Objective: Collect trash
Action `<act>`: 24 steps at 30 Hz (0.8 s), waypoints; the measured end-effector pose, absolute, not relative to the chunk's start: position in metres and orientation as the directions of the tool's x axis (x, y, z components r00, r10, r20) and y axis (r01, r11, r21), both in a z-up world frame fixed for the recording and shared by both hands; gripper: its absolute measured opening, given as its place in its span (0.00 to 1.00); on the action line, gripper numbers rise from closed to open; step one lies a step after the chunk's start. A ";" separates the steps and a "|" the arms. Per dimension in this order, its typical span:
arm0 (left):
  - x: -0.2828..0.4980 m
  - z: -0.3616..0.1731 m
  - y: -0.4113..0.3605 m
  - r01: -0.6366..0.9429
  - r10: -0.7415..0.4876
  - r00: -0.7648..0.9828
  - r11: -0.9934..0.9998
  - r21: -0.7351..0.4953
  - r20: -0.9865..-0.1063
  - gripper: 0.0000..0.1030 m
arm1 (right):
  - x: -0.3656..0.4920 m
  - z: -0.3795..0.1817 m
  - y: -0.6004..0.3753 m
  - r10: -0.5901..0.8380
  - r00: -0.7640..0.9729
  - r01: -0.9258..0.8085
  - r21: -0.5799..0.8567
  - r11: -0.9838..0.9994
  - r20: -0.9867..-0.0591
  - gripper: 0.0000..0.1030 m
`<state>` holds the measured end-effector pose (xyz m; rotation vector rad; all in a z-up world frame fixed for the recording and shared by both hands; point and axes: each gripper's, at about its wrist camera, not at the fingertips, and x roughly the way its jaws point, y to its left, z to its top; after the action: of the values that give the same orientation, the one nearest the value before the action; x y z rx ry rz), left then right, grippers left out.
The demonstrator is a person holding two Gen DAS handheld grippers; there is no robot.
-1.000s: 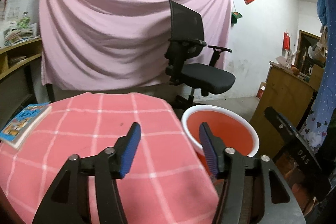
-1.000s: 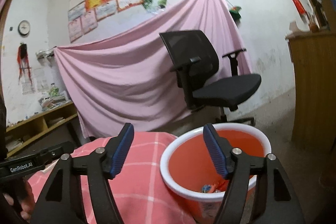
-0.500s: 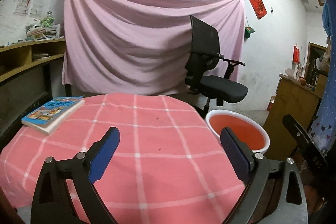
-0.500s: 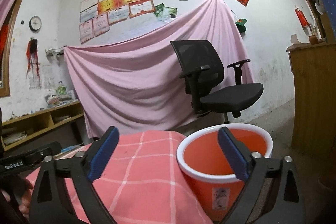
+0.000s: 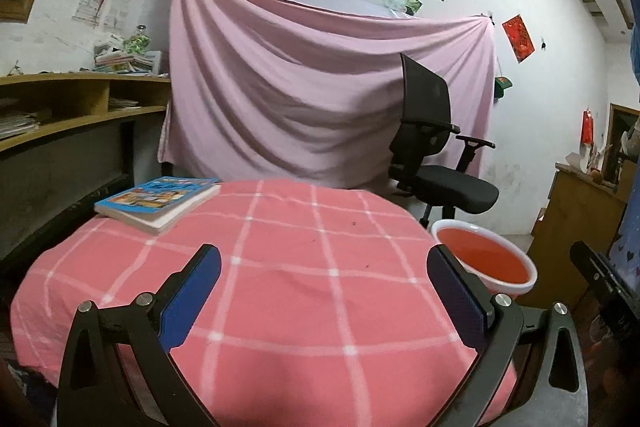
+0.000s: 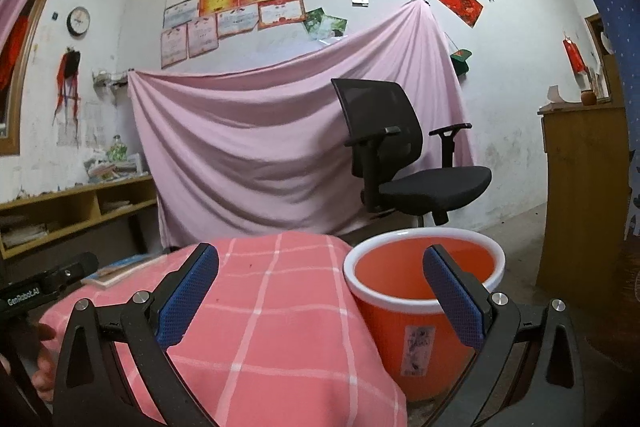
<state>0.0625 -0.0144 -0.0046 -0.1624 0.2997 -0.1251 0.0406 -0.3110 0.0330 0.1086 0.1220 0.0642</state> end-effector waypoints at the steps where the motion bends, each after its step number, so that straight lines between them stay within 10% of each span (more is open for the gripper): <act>1: 0.059 -0.007 -0.011 0.094 -0.142 0.948 0.980 -0.174 -0.285 0.98 | 0.038 0.032 -0.308 0.071 0.990 -0.058 0.105 0.993 -0.122 1.00; 24: 0.047 -0.040 -0.022 0.079 -0.107 0.945 0.992 -0.103 -0.309 0.98 | 0.036 0.012 -0.279 0.102 0.967 -0.091 0.059 0.994 -0.232 1.00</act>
<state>0.0467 -0.0223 -0.0402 -0.0898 0.3198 -0.0950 0.0362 -0.2786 0.0119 0.0484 0.2372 0.0975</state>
